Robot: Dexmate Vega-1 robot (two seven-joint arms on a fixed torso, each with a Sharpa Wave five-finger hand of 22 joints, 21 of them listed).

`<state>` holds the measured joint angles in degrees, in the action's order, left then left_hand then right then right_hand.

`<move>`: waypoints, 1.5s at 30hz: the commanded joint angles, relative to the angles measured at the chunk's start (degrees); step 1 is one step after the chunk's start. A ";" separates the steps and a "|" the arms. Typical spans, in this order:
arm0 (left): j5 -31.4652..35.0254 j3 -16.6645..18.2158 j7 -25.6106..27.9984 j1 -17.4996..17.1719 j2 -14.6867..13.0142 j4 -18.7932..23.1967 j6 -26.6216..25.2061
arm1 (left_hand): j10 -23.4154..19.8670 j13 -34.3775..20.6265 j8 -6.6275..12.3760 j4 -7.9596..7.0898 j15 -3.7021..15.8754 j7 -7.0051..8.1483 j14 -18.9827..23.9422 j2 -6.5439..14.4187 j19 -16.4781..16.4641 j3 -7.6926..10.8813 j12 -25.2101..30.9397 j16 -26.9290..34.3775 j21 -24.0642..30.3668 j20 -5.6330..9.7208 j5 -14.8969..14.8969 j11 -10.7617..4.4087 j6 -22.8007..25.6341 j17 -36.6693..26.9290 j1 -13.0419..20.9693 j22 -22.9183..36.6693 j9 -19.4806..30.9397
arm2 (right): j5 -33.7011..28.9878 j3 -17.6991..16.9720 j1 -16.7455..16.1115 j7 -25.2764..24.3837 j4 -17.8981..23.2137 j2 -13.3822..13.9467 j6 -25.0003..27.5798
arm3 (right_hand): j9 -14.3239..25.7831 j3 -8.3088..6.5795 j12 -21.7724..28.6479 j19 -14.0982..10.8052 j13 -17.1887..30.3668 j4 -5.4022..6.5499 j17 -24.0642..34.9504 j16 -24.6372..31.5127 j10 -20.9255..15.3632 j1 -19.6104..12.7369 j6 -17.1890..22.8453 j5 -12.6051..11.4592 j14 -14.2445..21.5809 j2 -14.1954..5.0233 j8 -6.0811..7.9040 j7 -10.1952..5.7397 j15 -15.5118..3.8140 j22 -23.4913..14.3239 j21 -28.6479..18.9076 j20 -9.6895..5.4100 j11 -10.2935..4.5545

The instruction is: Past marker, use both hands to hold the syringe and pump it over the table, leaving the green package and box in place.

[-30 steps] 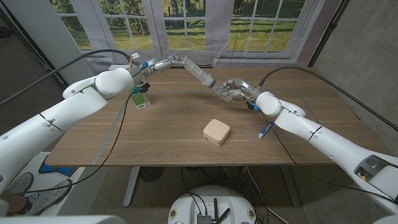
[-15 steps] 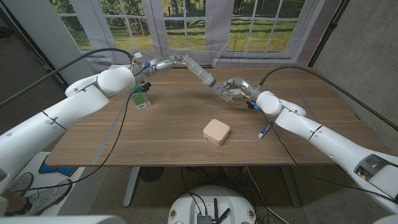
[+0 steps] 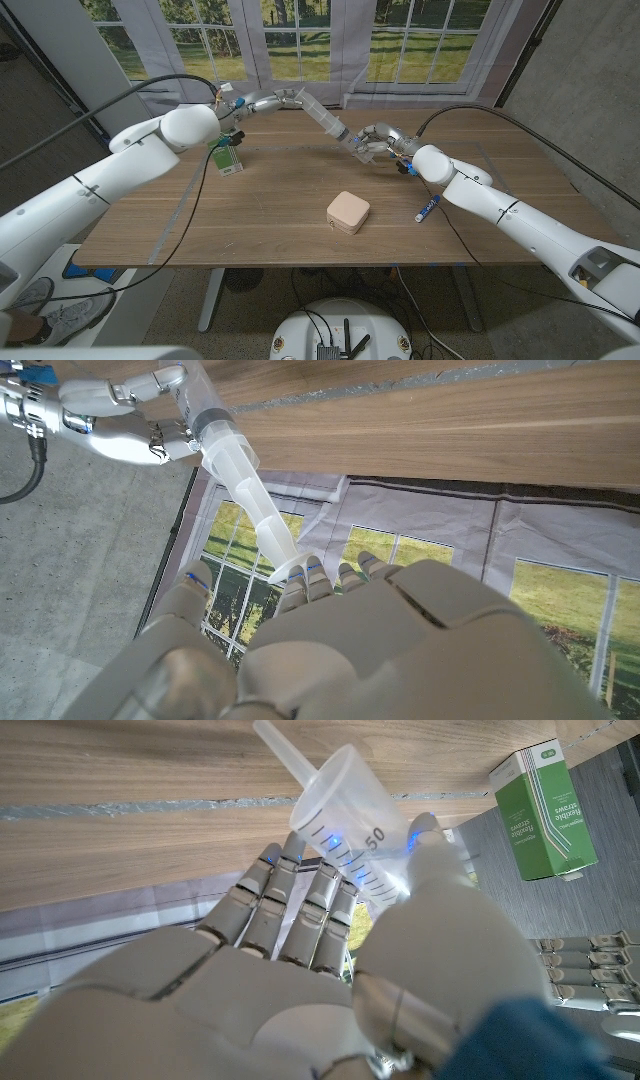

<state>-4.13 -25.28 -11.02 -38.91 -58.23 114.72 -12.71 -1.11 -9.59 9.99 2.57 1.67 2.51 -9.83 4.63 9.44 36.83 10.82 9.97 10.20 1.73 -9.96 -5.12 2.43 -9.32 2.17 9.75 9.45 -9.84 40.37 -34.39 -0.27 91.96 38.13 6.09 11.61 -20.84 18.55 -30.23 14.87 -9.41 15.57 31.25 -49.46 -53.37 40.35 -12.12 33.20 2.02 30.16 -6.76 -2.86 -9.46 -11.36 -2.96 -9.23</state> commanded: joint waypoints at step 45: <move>0.84 -4.72 -6.09 4.29 4.13 -4.90 2.99 | -0.83 -0.22 0.49 -0.88 3.15 0.43 0.01 4.12 2.12 0.42 0.15 0.32 0.94 2.35 -0.40 -0.24 1.68 -0.23 -0.57 0.17 0.35 | -0.76 -0.55 -0.32 -1.84 0.39 -1.18 -2.47 | 0.11 0.61 -0.06 -0.87 0.11 0.00 0.54 -0.55 -3.75 -7.81 6.65 -0.43 0.97 -8.52 0.15 -5.54 -10.10 -0.14 0.31 -2.82 -2.67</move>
<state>-3.56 -29.48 -16.63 -34.91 -54.54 109.91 -9.98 -1.71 -9.75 10.07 2.04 1.65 2.16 -9.83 4.63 9.44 37.11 10.80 10.19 10.64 1.73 -9.96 -5.11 2.78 -9.49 2.18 9.74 9.46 -10.28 39.81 -34.78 -1.53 92.61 37.31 4.27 11.61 -20.26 18.55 -30.65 14.78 -9.48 15.88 30.75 -50.60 -53.35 40.75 -12.13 33.50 2.00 30.00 -6.34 -3.18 -9.46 -11.36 -2.55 -9.72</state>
